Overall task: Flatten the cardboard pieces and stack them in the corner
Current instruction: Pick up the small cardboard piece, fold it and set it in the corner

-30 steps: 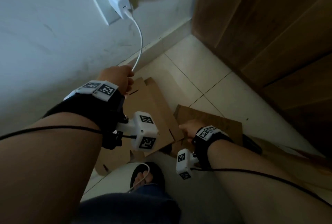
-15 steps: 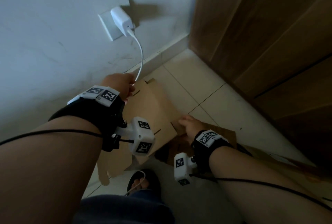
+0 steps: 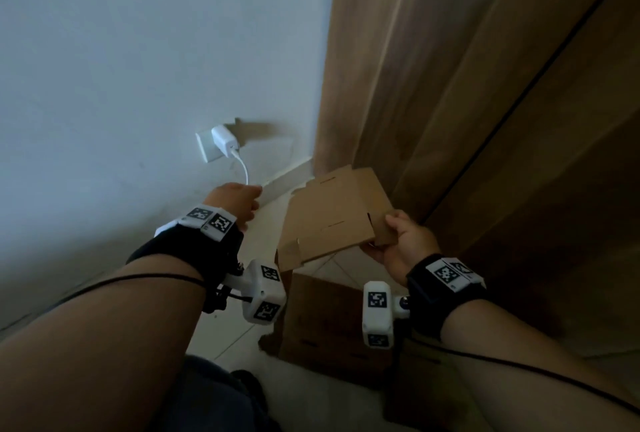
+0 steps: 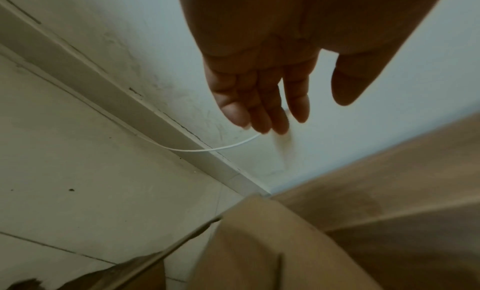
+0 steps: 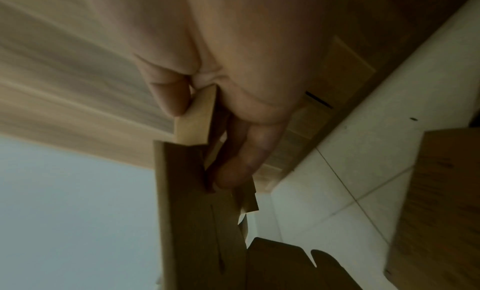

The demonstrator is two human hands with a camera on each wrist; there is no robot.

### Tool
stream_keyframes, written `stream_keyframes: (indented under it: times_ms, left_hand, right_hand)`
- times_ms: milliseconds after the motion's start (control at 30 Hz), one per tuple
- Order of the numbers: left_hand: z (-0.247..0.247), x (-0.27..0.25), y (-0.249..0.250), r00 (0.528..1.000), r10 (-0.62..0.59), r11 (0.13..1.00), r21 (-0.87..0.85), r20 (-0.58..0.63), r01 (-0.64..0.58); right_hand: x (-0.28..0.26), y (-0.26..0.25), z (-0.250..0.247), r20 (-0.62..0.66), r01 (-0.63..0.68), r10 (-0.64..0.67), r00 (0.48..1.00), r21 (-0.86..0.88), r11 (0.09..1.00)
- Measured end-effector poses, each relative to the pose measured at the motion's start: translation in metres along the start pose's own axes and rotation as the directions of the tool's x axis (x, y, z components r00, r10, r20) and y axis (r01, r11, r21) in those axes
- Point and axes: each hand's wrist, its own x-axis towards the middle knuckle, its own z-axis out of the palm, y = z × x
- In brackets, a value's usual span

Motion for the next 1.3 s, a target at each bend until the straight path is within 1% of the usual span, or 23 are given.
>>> stream_keyframes:
  times_ms: [100, 200, 300, 400, 433, 500, 567, 633, 700, 800, 867, 933, 1000, 1067, 1133, 1200, 1300]
  left_hand:
    - [0.013, -0.023, 0.001, 0.998, 0.052, 0.998, 0.031, -0.018, -0.052]
    - [0.024, -0.047, 0.002, 0.999, 0.025, 1.0, 0.007, 0.045, -0.025]
    - [0.036, -0.064, 0.002, 0.992, -0.063, 0.989, -0.123, 0.114, 0.077]
    - [0.051, -0.077, 0.003, 0.971, -0.058, 0.97, -0.218, 0.232, 0.11]
    - [0.055, -0.079, 0.003, 0.966, -0.055, 0.962, -0.246, 0.251, 0.118]
    - [0.063, -0.081, 0.003, 0.969, -0.037, 0.942, -0.315, 0.244, 0.115]
    - [0.065, -0.078, 0.002, 0.978, -0.025, 0.915, -0.389, 0.209, 0.106]
    - [0.064, -0.072, 0.001, 0.982, -0.001, 0.892, -0.443, 0.19, 0.086]
    - [0.062, -0.065, 0.001, 0.986, 0.034, 0.885, -0.463, 0.166, 0.047]
    - [0.063, -0.056, 0.0, 0.989, 0.093, 0.898, -0.439, 0.115, -0.033]
    - [0.063, -0.053, 0.002, 0.989, 0.112, 0.898, -0.435, 0.096, -0.059]
    - [0.062, -0.05, 0.003, 0.989, 0.116, 0.899, -0.432, 0.09, -0.066]
    - [0.062, -0.046, 0.003, 0.989, 0.126, 0.904, -0.42, 0.081, -0.081]
    - [0.063, -0.044, 0.003, 0.988, 0.138, 0.907, -0.41, 0.067, -0.098]
    - [0.065, -0.043, 0.004, 0.989, 0.141, 0.908, -0.404, 0.052, -0.108]
    - [0.067, -0.042, 0.005, 0.989, 0.142, 0.907, -0.407, 0.051, -0.109]
    - [0.07, -0.042, 0.006, 0.987, 0.143, 0.912, -0.396, 0.073, -0.103]
  right_hand:
    - [-0.031, -0.027, -0.009, 0.004, 0.092, -0.093, 0.996, 0.072, 0.993]
    - [-0.056, -0.047, -0.017, 0.016, 0.152, -0.156, 0.988, 0.144, 0.978]
    - [-0.078, -0.06, -0.022, 0.039, 0.19, -0.201, 0.979, 0.188, 0.964]
    - [-0.087, -0.06, -0.031, 0.086, 0.198, -0.217, 0.973, 0.188, 0.962]
    - [-0.087, -0.057, -0.034, 0.105, 0.196, -0.217, 0.97, 0.184, 0.963]
    - [-0.083, -0.048, -0.038, 0.127, 0.185, -0.208, 0.97, 0.167, 0.968]
    - [-0.076, -0.043, -0.039, 0.13, 0.175, -0.193, 0.973, 0.14, 0.975]
    - [-0.069, -0.041, -0.038, 0.105, 0.17, -0.179, 0.978, 0.09, 0.981]
    - [-0.063, -0.04, -0.038, 0.065, 0.153, -0.152, 0.986, -0.007, 0.988]
    - [-0.055, -0.037, -0.037, -0.01, 0.083, -0.085, 0.996, -0.146, 0.986]
    - [-0.05, -0.035, -0.036, -0.065, 0.044, -0.058, 0.996, -0.196, 0.98]
    - [-0.044, -0.033, -0.036, -0.124, 0.037, -0.07, 0.99, -0.249, 0.968]
    - [-0.039, -0.031, -0.037, -0.147, 0.067, -0.129, 0.981, -0.369, 0.927]
    - [-0.038, -0.031, -0.037, -0.105, 0.128, -0.206, 0.973, -0.497, 0.858]
    - [-0.039, -0.032, -0.034, -0.032, 0.186, -0.241, 0.97, -0.541, 0.82]
    - [-0.039, -0.031, -0.032, 0.027, 0.191, -0.214, 0.976, -0.566, 0.802]
    - [-0.038, -0.026, -0.03, 0.079, 0.142, -0.119, 0.99, -0.606, 0.783]
